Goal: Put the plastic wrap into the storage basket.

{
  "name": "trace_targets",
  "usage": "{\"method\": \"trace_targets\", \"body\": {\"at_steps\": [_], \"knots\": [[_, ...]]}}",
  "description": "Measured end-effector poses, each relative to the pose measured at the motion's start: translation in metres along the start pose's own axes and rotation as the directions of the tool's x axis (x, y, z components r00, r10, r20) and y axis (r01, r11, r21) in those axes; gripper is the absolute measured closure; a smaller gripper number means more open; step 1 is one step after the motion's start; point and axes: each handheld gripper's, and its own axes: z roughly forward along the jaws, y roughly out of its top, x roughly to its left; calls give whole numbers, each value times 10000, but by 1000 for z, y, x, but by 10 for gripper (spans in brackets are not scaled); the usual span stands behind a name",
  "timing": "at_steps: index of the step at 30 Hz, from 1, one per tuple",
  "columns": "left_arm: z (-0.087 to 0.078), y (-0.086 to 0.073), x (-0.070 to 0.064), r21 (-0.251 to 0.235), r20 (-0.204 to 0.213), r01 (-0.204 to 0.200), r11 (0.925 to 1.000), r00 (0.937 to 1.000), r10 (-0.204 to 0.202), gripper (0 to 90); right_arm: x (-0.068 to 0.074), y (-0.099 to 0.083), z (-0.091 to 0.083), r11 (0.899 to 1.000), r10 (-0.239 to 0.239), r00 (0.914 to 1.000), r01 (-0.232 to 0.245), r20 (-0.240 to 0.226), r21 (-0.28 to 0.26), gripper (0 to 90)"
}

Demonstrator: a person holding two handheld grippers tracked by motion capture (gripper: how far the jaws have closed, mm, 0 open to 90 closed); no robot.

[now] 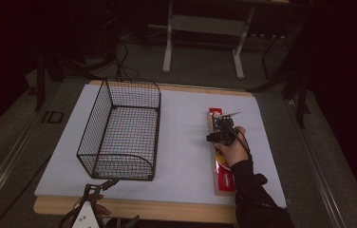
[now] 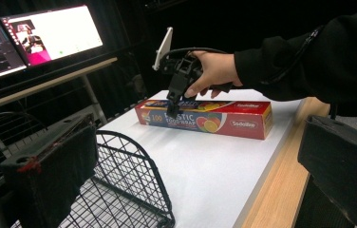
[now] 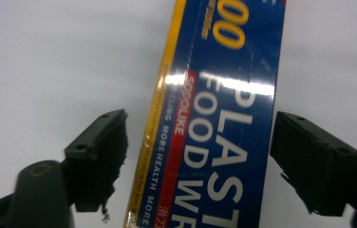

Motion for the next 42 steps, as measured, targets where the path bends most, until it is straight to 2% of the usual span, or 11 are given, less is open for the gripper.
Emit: {"method": "trace_targets", "body": {"at_steps": [6,10,12,18,22,27,28,30,36,39,42], "knots": [[0,0,0,-56,-6,51,10000,10000,-51,1,-2,0,11,9957,362,9992,-347,-158,856,236],[0,0,0,-26,-24,13,10000,10000,-13,1,0,-1,16,9924,398,9992,-403,71,1167,304],[0,0,0,117,-141,-160,9998,9998,162,1,1,-2,18,9910,392,9992,-402,102,1277,327],[0,0,0,42,-94,-104,9999,9999,104,1,5,-4,17,9943,451,9980,-492,449,945,375],[1,0,0,48,-60,-96,9999,9999,96,1,9,-2,13,9977,349,9984,-374,451,559,383],[1,0,1,60,-39,-48,10000,10000,48,1,14,6,-2,9997,259,9995,-260,181,18,389],[1,0,0,64,-33,-61,10000,10000,62,1,18,14,-14,9997,84,9999,-82,97,-223,391],[1,0,0,62,-33,-71,10000,10000,71,1,20,18,-22,9991,28,10000,-31,-73,-434,390],[1,0,0,66,-12,-55,10000,10000,55,1,29,28,-43,9944,-531,9984,511,-186,-922,393],[1,0,0,76,-19,-49,10000,10000,50,1,30,30,-49,9937,-527,9978,484,-405,-1011,393],[1,0,0,62,5,-45,10000,10000,45,1,32,35,-57,9896,-765,9964,712,-376,-1254,393]]}}
